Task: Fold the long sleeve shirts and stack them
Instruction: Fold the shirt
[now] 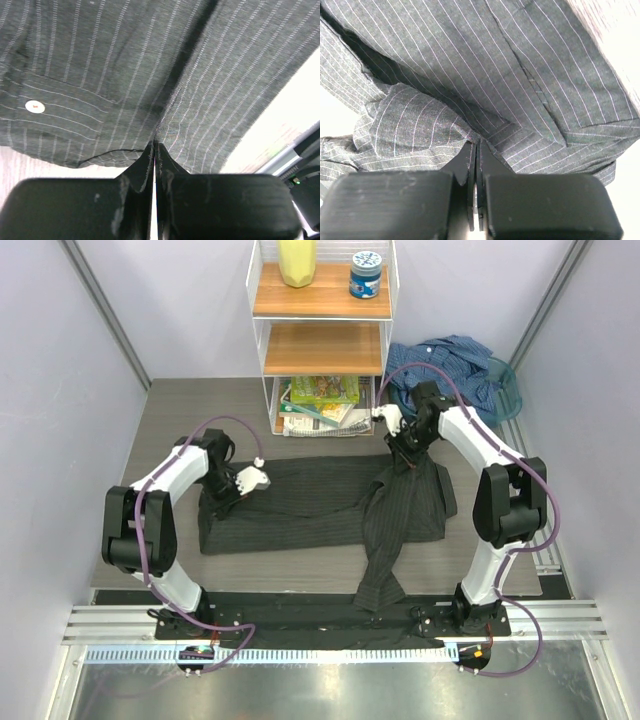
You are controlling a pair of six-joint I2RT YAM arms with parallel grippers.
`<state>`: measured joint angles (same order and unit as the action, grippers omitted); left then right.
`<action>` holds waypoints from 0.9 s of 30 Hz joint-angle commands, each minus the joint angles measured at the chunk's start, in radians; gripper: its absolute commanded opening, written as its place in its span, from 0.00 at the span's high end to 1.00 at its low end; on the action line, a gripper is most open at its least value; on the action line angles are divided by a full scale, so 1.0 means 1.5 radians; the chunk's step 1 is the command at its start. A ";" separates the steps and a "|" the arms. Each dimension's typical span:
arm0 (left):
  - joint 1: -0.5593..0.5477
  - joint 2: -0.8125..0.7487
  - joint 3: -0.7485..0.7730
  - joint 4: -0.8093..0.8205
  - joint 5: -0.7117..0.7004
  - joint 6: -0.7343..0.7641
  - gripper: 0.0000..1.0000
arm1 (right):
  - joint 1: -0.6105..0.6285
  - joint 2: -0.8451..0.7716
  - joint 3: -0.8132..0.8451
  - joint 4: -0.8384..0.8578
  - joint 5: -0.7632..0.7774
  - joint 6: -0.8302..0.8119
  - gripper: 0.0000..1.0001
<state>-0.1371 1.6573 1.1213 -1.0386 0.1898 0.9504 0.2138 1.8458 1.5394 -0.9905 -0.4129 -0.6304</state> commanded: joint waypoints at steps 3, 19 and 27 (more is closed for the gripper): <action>-0.001 -0.003 0.004 0.024 0.001 0.007 1.00 | -0.006 -0.004 -0.007 0.001 -0.003 -0.009 0.99; 0.002 -0.014 -0.048 0.105 -0.013 0.010 0.76 | 0.003 0.046 -0.003 0.011 -0.007 0.018 0.99; -0.112 -0.157 0.009 0.114 0.123 -0.079 0.21 | 0.010 0.062 0.030 0.051 0.007 0.117 0.60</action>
<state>-0.1562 1.5658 1.0542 -0.9020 0.2607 0.9253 0.2214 1.9423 1.5208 -0.9634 -0.4095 -0.5545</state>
